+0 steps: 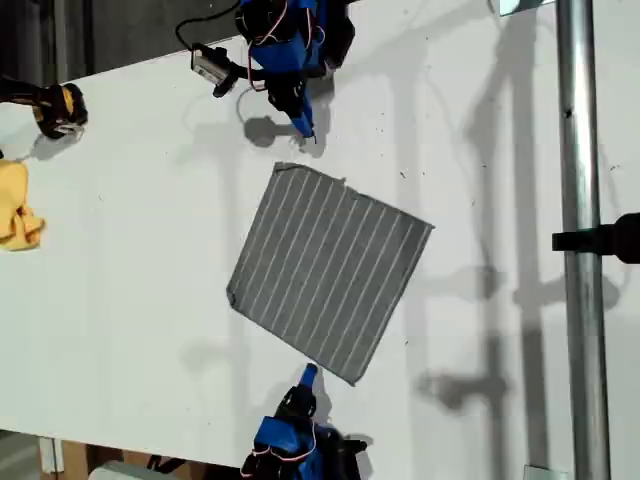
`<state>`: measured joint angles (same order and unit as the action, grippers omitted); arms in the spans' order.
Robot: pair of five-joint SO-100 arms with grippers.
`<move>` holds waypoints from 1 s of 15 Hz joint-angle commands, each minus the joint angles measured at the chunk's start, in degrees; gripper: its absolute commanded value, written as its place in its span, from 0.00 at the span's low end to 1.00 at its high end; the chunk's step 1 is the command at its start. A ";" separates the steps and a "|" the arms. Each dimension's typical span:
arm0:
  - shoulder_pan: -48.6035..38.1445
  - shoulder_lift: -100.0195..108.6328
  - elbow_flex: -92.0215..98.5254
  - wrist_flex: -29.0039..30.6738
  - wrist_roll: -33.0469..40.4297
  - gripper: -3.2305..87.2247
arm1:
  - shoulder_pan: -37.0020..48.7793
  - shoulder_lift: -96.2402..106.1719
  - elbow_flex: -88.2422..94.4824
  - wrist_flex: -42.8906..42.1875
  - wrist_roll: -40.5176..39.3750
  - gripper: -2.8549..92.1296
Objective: Grasp corners of a towel and fold twice.
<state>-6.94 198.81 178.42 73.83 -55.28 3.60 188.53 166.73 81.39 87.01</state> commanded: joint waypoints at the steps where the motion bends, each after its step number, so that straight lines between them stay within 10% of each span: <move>1: -3.69 0.35 0.35 0.26 -29.36 0.01 | -0.97 -0.09 -1.32 -2.99 2.64 0.03; 11: -3.78 0.35 0.35 0.26 -29.62 0.01 | -3.78 -1.41 -9.14 -4.04 2.90 0.03; 15: -3.78 0.35 0.35 0.26 -28.92 0.01 | -7.82 -34.37 -31.38 -10.81 0.44 0.03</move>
<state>-9.93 198.81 178.42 74.00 -84.55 -2.64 167.34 146.07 73.56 88.95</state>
